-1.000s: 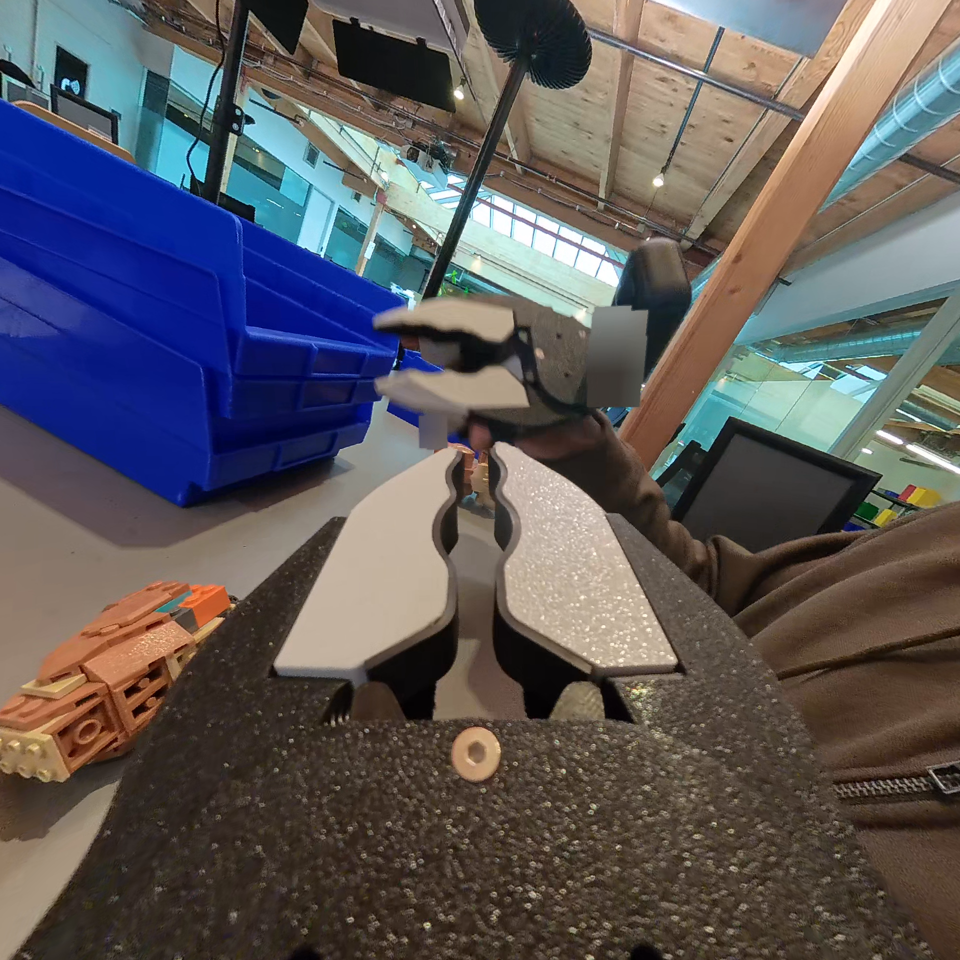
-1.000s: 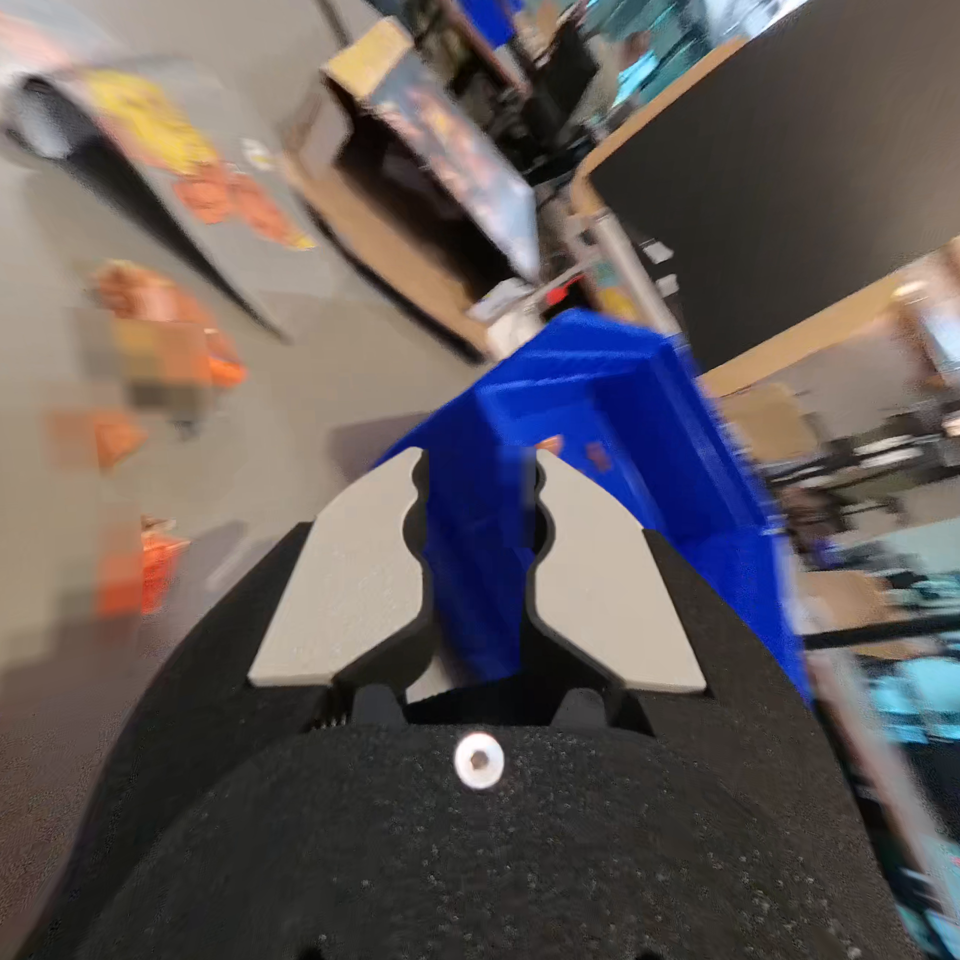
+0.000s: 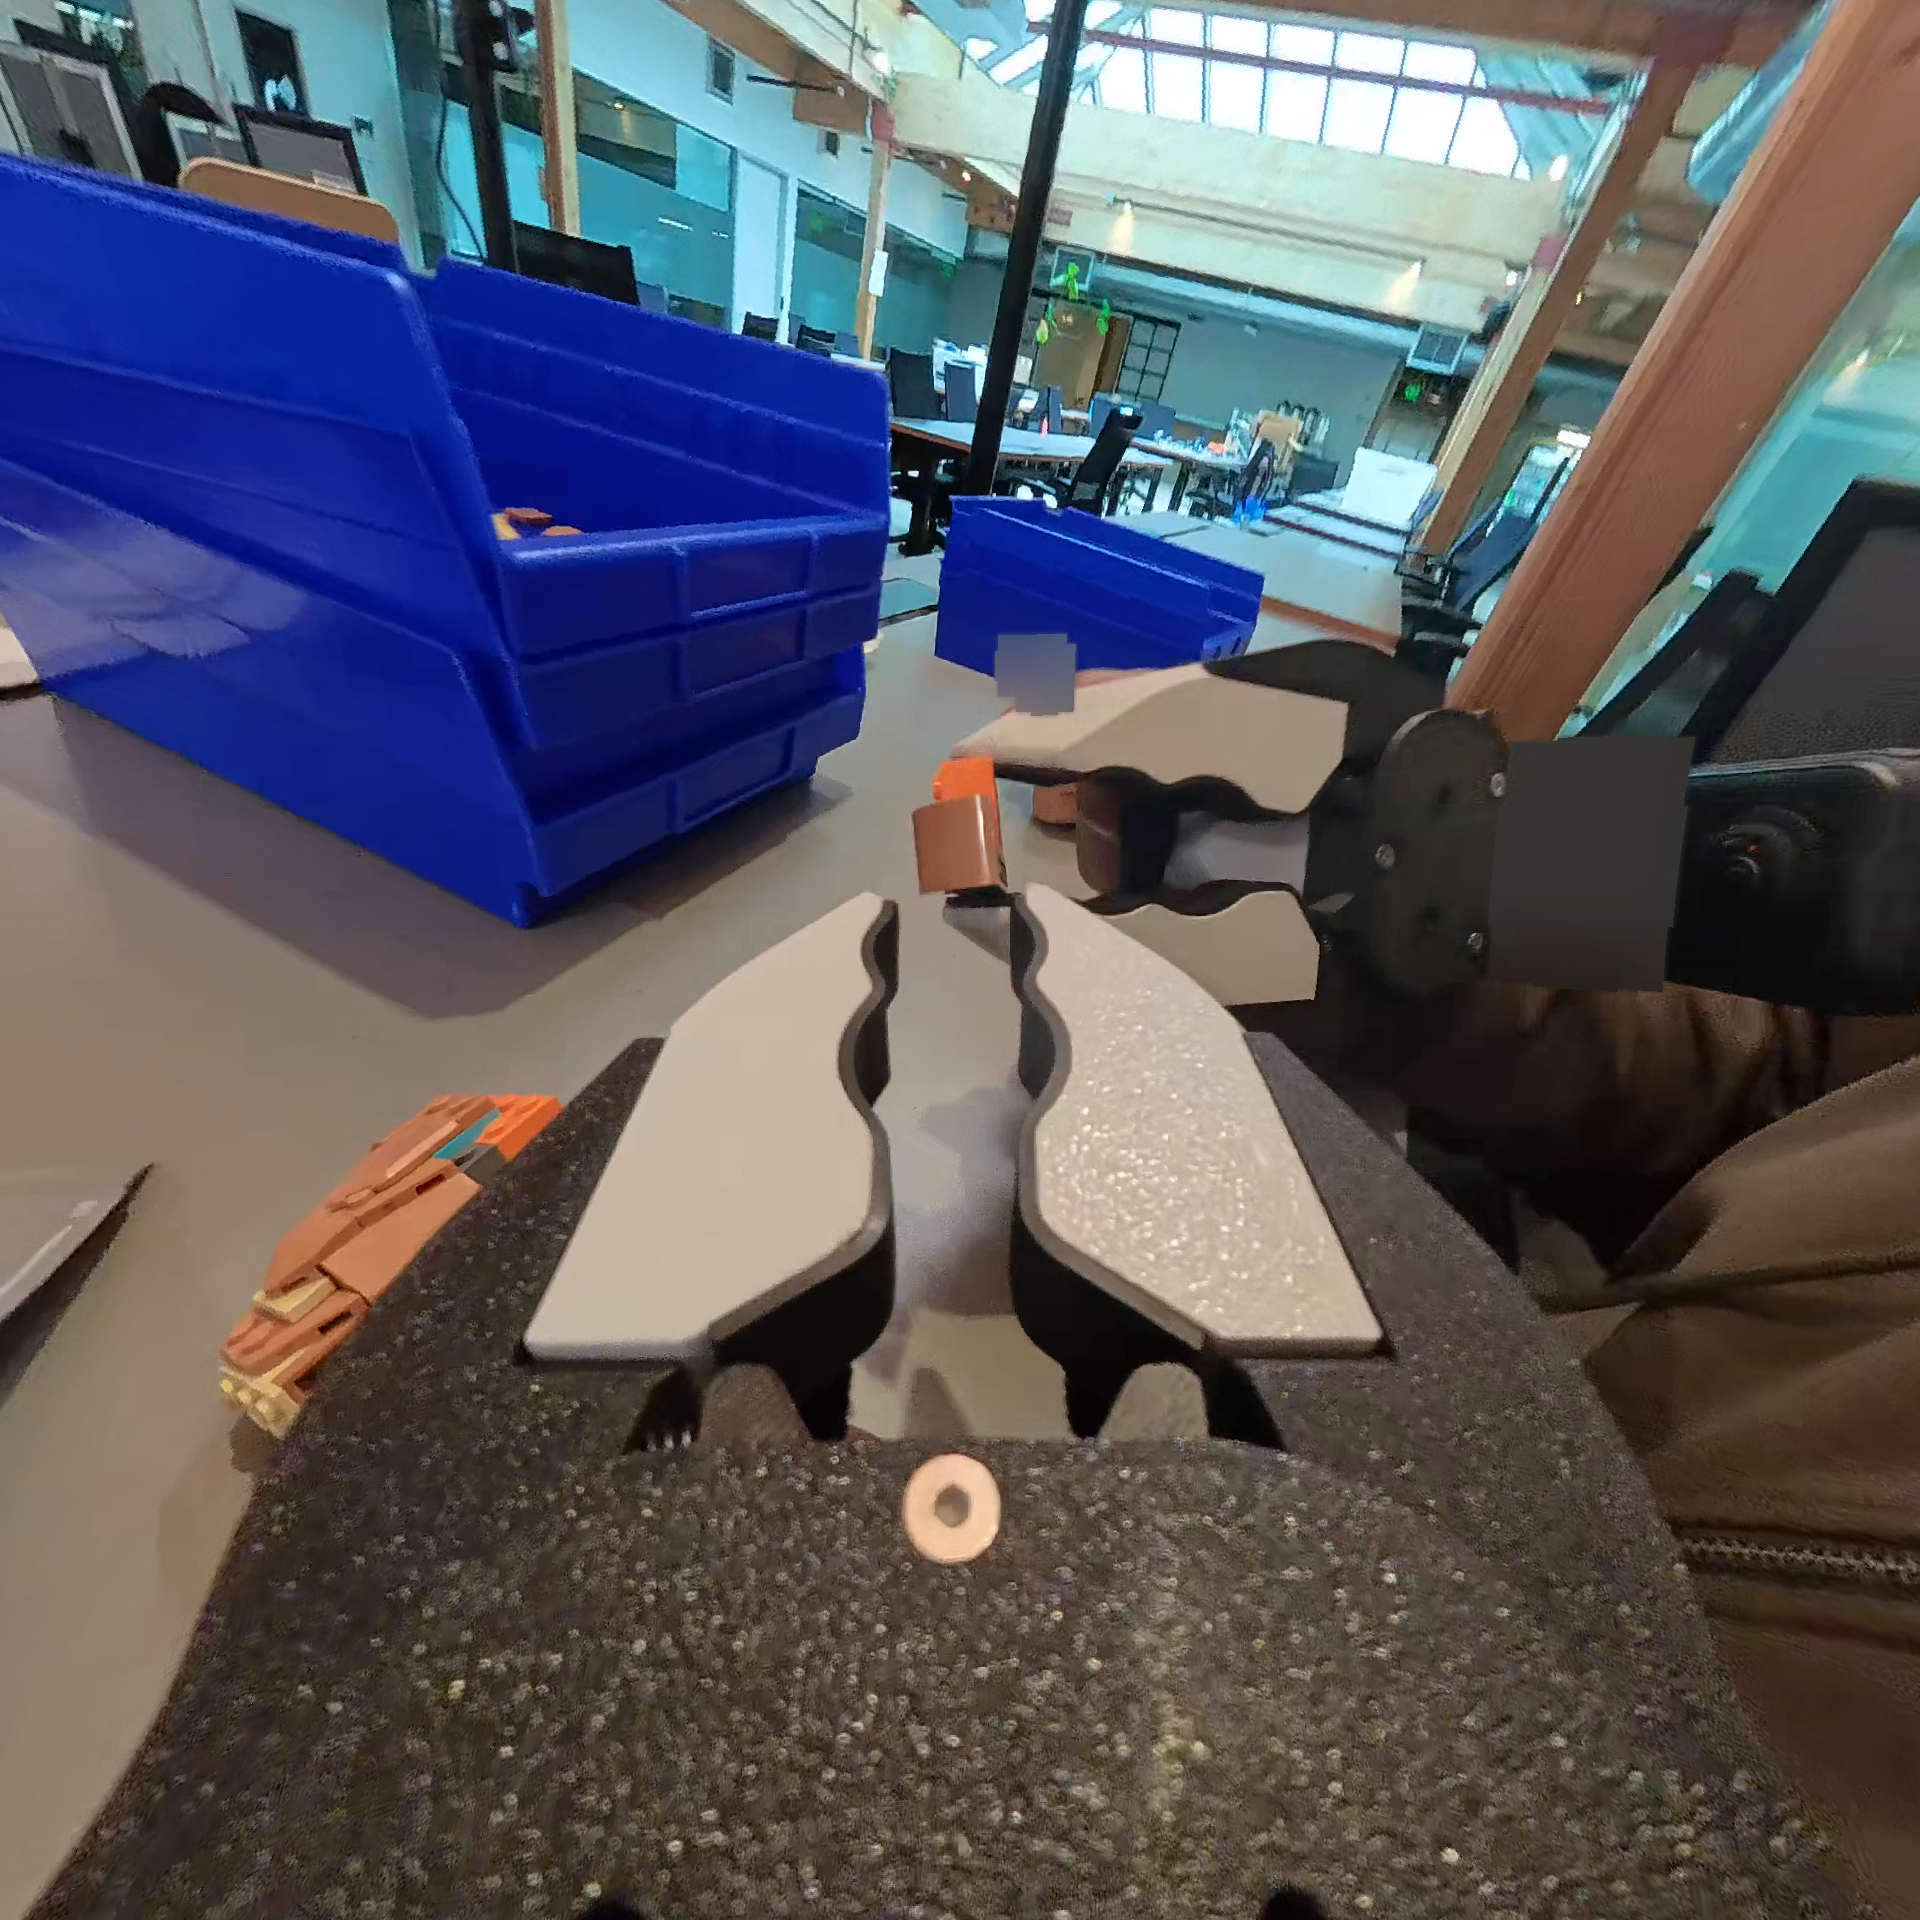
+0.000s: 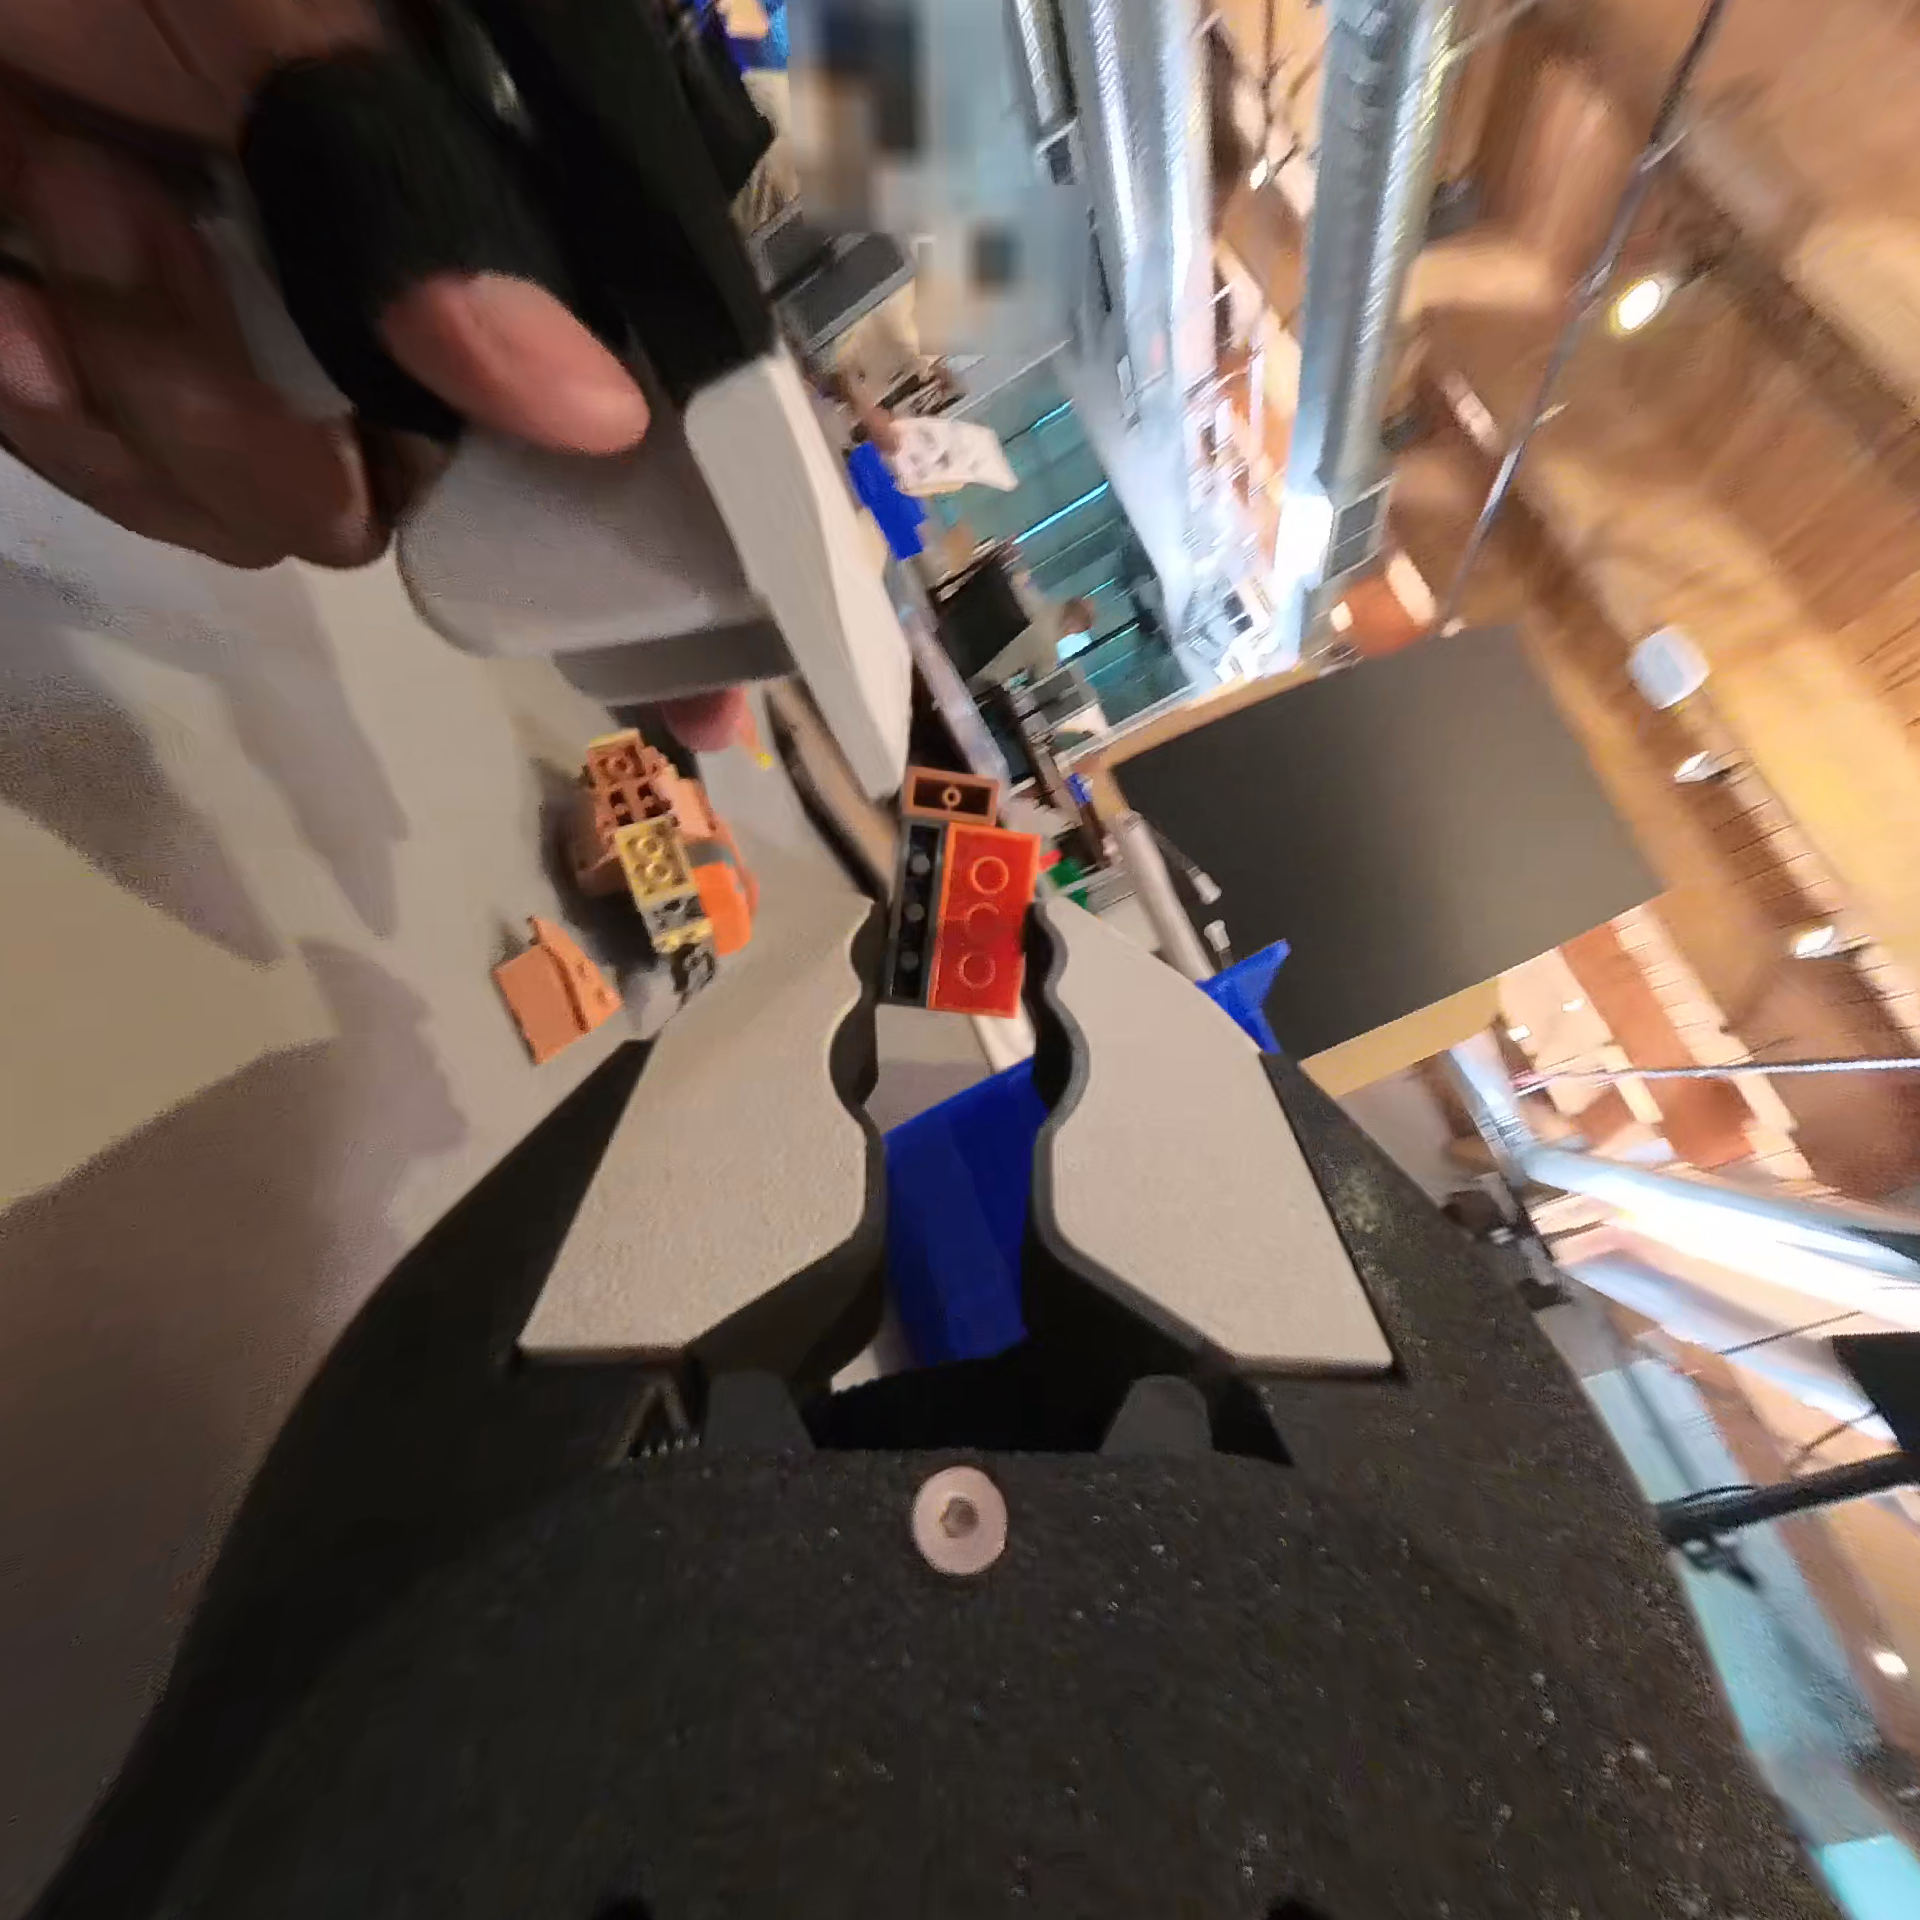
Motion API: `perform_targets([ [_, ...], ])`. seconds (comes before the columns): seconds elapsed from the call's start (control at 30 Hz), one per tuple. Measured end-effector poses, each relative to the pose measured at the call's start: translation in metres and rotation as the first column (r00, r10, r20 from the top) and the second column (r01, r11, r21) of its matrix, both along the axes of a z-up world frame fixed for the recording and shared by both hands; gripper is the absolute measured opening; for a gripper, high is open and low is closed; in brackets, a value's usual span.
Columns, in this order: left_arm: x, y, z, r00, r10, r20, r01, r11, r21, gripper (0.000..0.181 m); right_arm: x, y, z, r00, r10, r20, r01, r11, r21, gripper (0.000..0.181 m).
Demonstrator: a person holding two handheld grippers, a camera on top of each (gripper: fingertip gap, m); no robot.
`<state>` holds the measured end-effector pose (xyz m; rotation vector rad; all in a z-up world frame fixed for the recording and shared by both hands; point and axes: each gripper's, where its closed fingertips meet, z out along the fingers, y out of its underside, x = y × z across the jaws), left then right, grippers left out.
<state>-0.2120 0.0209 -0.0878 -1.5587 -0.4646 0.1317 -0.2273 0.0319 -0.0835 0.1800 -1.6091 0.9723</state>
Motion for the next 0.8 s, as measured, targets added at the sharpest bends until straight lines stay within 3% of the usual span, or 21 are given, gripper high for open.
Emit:
perform_targets([
  [0.33, 0.009, 0.004, 0.007, 0.958, 0.03, -0.285, -0.061, 0.993, -0.098, 0.018, 0.022, -0.015, 0.014, 0.949, 0.007, -0.316, 0.014, 0.998, 0.062, 0.025],
  [0.6, 0.015, 0.005, 0.011, 0.836, 0.035, -0.547, -0.167, 0.967, -0.193, 0.017, 0.033, -0.013, 0.013, 0.985, 0.165, -0.059, -0.165, 0.986, 0.008, 0.035],
  [0.8, 0.022, 0.005, 0.014, 0.69, -0.018, -0.724, -0.233, 0.941, -0.245, 0.017, 0.028, -0.007, 0.012, 0.987, 0.159, 0.017, -0.16, 0.984, 0.081, 0.034],
])
